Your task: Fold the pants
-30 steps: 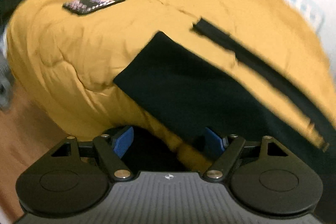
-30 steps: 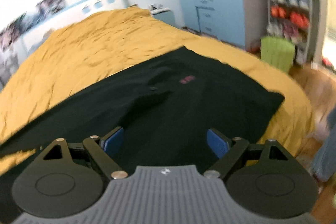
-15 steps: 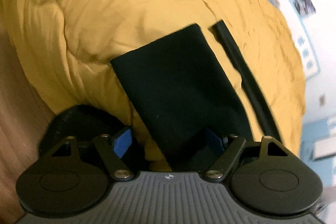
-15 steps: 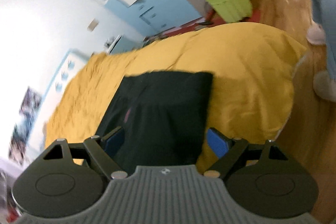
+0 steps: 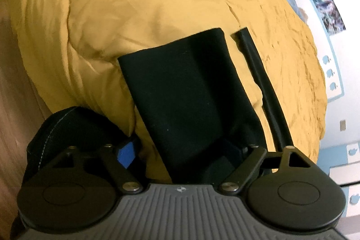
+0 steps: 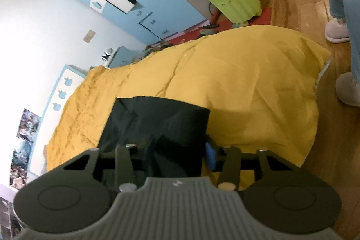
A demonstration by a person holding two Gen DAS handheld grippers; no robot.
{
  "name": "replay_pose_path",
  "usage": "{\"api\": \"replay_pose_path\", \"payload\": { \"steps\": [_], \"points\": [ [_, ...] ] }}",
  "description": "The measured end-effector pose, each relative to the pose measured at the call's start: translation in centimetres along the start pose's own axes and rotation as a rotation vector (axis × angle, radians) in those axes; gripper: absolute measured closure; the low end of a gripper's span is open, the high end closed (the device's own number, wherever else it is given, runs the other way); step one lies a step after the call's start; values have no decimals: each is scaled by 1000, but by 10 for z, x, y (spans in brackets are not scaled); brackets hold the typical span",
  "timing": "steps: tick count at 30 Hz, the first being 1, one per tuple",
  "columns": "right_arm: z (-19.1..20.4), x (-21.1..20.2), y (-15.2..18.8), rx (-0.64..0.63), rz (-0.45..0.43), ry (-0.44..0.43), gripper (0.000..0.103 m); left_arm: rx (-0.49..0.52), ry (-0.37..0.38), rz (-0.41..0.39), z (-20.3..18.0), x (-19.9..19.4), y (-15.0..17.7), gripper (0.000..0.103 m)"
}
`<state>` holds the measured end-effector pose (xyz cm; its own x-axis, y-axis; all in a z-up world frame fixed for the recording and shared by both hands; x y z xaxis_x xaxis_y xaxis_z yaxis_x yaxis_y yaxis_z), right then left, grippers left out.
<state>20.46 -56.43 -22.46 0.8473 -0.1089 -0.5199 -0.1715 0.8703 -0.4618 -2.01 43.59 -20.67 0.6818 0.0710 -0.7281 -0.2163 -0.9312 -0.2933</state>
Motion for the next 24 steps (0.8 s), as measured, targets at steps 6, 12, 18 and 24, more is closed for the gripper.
{"api": "replay_pose_path", "payload": {
  "steps": [6, 12, 18, 24],
  "points": [
    [-6, -13, -5, 59, -4, -66, 92, -20, -2, -54, -6, -12, 6, 41],
    [17, -25, -13, 33, -17, -167, 99, -52, 12, -76, -6, -25, 6, 76],
    [24, -24, -15, 40, -12, -182, 99, -45, 38, -93, -11, -36, 3, 100],
    [27, -31, -16, 49, -14, -203, 99, -40, 98, -125, -24, -53, 0, 101]
  ]
}}
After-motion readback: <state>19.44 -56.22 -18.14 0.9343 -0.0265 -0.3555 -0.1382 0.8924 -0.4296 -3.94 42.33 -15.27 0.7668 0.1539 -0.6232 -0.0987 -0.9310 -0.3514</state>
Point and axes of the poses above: each gripper's, at about its wrist camera, not at the fingertips, and x roughly the way its jaws point, z to its left, y to its underside, the point moved 5 cm from there along x, roughly the way its jaws point, and after that the axes turned 5 degrees about -z, right-handed, at the moved point
